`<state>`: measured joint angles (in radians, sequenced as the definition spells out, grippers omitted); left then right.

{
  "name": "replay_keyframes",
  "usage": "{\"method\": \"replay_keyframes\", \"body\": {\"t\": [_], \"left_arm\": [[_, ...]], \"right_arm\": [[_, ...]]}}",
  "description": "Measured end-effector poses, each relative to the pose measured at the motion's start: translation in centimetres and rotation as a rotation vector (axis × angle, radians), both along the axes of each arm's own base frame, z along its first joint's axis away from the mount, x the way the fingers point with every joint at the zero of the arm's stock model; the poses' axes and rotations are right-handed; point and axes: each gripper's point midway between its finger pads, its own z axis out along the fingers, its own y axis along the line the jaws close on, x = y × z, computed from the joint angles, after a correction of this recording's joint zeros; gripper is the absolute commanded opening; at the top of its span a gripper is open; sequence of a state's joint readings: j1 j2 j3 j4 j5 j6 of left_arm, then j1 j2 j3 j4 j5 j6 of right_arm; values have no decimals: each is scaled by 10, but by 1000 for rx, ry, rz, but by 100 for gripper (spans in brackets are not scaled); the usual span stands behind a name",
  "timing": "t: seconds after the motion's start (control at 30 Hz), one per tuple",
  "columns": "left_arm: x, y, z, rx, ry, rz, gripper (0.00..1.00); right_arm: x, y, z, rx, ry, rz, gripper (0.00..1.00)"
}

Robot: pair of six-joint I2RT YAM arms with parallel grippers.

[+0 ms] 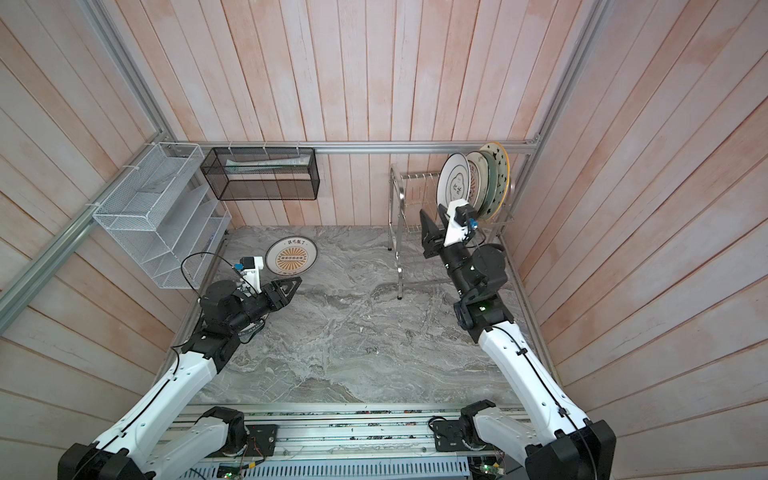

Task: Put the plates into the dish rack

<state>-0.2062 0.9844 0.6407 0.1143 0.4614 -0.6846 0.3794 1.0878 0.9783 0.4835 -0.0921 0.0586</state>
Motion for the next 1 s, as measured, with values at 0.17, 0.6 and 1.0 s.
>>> {"method": "replay_keyframes", "body": {"t": [0.17,0.6,1.0], "left_arm": [[13,11,-22,39,77,81,56],[42,69,-100,125,336,329,56],[81,112,-160,164,509,465,56]], "right_arm": [[-8,56,-64,-16,131,174,47],[-32,146,-213,11,584,449,40],[-61,181,-245,35,731,585,37]]}}
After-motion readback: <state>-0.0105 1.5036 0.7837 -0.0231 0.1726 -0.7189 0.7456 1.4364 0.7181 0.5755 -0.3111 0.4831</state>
